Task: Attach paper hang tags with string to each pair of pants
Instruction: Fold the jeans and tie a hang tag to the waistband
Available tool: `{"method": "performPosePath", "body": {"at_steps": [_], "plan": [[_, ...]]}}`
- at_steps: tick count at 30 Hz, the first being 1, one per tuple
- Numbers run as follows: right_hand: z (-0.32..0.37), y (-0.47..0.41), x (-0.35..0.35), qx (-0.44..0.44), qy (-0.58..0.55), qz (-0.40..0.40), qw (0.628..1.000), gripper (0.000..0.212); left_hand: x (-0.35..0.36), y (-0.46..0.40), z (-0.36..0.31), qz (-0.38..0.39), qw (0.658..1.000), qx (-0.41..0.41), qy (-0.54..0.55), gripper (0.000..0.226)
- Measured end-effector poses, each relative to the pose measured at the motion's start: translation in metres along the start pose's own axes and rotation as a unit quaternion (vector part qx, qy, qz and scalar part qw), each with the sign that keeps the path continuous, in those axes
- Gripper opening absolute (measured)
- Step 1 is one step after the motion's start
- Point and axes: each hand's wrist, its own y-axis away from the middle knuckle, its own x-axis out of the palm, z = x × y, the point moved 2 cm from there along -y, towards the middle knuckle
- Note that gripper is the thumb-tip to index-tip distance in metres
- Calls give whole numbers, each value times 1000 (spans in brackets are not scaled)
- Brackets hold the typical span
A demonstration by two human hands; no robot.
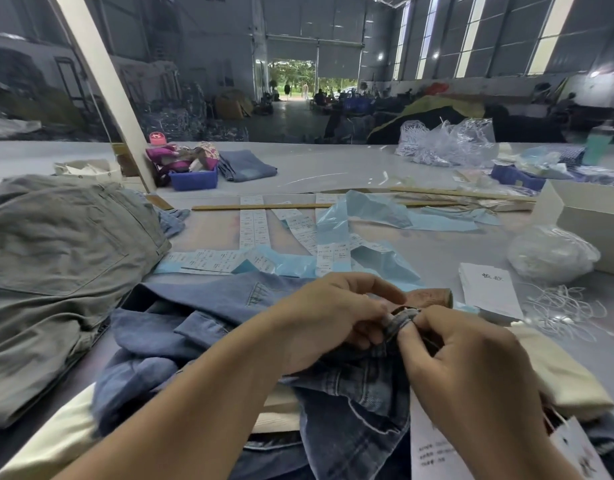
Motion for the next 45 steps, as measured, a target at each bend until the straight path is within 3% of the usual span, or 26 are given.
{"method": "performPosePath", "body": {"at_steps": [3,5,14,27,33,40,45], "plan": [[-4,-1,3,-14,-13,-27,999,25,3,-5,-2,-24,989,28,-143,22],[-6,-2,2,-26,-25,-25,999,25,1,-9,-3,-15,985,33,-171,19],[-18,-7,-1,-54,-63,29,996,32,0,-13,2,1,978,77,-195,22],[-17,-6,-11,-98,-83,81,988,39,2,-11,-1,51,976,60,-202,20],[-20,-2,-11,-57,-74,68,993,27,1,-11,0,60,979,53,-187,25],[-20,-6,-12,-47,-63,68,995,23,4,-12,1,52,979,48,-191,23],[-21,-10,-19,-72,-179,142,971,18,7,-13,3,-21,987,27,-156,19]]}}
